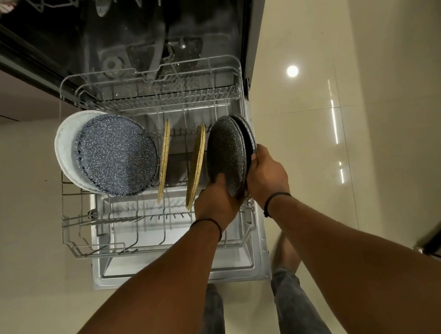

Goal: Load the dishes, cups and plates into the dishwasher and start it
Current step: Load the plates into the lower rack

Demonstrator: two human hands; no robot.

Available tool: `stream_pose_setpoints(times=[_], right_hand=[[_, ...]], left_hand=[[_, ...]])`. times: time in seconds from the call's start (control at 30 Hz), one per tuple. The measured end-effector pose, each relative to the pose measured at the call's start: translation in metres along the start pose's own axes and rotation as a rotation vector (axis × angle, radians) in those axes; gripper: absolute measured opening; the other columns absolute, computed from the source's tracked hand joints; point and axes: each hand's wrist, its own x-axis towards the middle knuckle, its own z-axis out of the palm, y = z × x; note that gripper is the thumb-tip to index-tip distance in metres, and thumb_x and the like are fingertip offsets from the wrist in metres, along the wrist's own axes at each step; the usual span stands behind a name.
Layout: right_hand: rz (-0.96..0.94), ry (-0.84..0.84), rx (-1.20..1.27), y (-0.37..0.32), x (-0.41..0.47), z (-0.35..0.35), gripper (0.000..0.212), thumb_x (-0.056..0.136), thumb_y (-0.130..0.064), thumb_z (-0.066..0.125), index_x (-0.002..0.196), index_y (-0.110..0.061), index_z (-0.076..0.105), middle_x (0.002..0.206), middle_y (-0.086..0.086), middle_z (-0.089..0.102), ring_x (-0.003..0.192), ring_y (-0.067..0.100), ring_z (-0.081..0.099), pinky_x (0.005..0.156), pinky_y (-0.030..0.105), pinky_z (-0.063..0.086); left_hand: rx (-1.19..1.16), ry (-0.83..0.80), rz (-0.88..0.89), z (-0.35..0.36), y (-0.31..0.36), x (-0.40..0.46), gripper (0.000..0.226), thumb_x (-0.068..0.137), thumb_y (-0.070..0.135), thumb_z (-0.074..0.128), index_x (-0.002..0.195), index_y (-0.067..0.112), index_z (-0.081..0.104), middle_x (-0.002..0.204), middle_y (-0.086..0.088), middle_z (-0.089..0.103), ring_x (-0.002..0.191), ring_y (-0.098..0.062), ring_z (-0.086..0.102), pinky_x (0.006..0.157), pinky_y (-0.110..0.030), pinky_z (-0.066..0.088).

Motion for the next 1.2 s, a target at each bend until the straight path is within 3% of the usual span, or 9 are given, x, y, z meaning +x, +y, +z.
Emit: stream_pose_setpoints(times=[0.07, 0.2, 0.37, 0.53, 0.7, 0.8, 0.93, 1.2], right_hand=[[0.002, 0.006, -0.038, 0.002, 0.002, -0.005, 0.018, 0.099, -0.02, 0.031, 0.106, -0.014, 0.046, 0.084, 0.013, 0.06, 0.077, 0.036, 0.055, 0.06, 0.036, 0.043], [-0.027, 0.11, -0.095, 0.002, 0.003, -0.01, 0.023, 0.102, -0.024, 0.03, 0.112, -0.012, 0.045, 0.087, 0.017, 0.066, 0.076, 0.037, 0.06, 0.068, 0.048, 0.053], [-0.046, 0.261, -0.047, -0.005, 0.005, -0.019, 0.022, 0.099, -0.027, 0.029, 0.11, -0.015, 0.043, 0.074, 0.012, 0.063, 0.069, 0.038, 0.059, 0.064, 0.051, 0.051], [-0.086, 0.252, -0.089, -0.019, 0.001, -0.028, 0.017, 0.097, -0.023, 0.036, 0.11, -0.015, 0.044, 0.073, 0.01, 0.062, 0.067, 0.035, 0.059, 0.063, 0.049, 0.052], [-0.086, 0.204, -0.132, -0.029, 0.004, -0.025, 0.021, 0.097, -0.017, 0.039, 0.117, -0.011, 0.043, 0.081, 0.016, 0.066, 0.07, 0.038, 0.058, 0.061, 0.043, 0.049], [-0.044, 0.068, -0.173, -0.032, 0.01, -0.016, 0.018, 0.099, -0.015, 0.042, 0.115, -0.01, 0.044, 0.093, 0.017, 0.066, 0.079, 0.036, 0.058, 0.064, 0.037, 0.043], [0.094, -0.028, -0.166, -0.025, 0.012, 0.0, 0.024, 0.093, -0.013, 0.055, 0.114, -0.012, 0.044, 0.102, 0.014, 0.065, 0.089, 0.033, 0.062, 0.068, 0.034, 0.044], [0.136, -0.139, -0.145, 0.011, 0.008, -0.002, 0.023, 0.102, -0.026, 0.038, 0.116, -0.008, 0.042, 0.099, 0.015, 0.061, 0.083, 0.032, 0.055, 0.069, 0.039, 0.044]], left_hand=[[0.117, 0.036, 0.042, 0.001, 0.0, 0.001, 0.033, 0.094, 0.041, 0.051, 0.117, 0.017, 0.052, 0.094, -0.01, 0.068, 0.085, -0.031, 0.067, 0.064, -0.033, 0.049], [0.132, 0.198, -0.019, -0.002, 0.002, -0.005, 0.023, 0.099, 0.023, 0.043, 0.113, 0.007, 0.052, 0.083, -0.011, 0.064, 0.079, -0.03, 0.064, 0.059, -0.03, 0.037], [-0.002, 0.323, -0.11, -0.013, -0.009, -0.009, 0.025, 0.1, 0.023, 0.042, 0.114, 0.004, 0.051, 0.088, -0.019, 0.065, 0.081, -0.038, 0.063, 0.064, -0.036, 0.043], [-0.029, 0.348, -0.111, -0.016, -0.008, -0.008, 0.024, 0.101, 0.024, 0.042, 0.111, 0.004, 0.05, 0.086, -0.019, 0.065, 0.08, -0.04, 0.063, 0.063, -0.038, 0.044], [0.024, 0.321, -0.095, -0.016, 0.0, -0.005, 0.021, 0.1, 0.019, 0.04, 0.111, 0.004, 0.05, 0.086, -0.019, 0.064, 0.079, -0.038, 0.063, 0.06, -0.035, 0.041], [0.06, 0.286, -0.072, -0.014, 0.006, 0.001, 0.015, 0.098, 0.015, 0.041, 0.106, 0.006, 0.049, 0.085, -0.017, 0.064, 0.078, -0.038, 0.064, 0.06, -0.037, 0.043], [0.153, 0.149, -0.005, -0.002, 0.014, 0.005, 0.021, 0.099, 0.017, 0.041, 0.118, 0.007, 0.045, 0.09, -0.012, 0.068, 0.082, -0.033, 0.067, 0.059, -0.034, 0.043], [0.136, -0.079, -0.208, 0.036, -0.008, -0.004, 0.031, 0.103, 0.019, 0.036, 0.129, 0.006, 0.046, 0.114, -0.014, 0.064, 0.104, -0.031, 0.062, 0.085, -0.039, 0.049]])
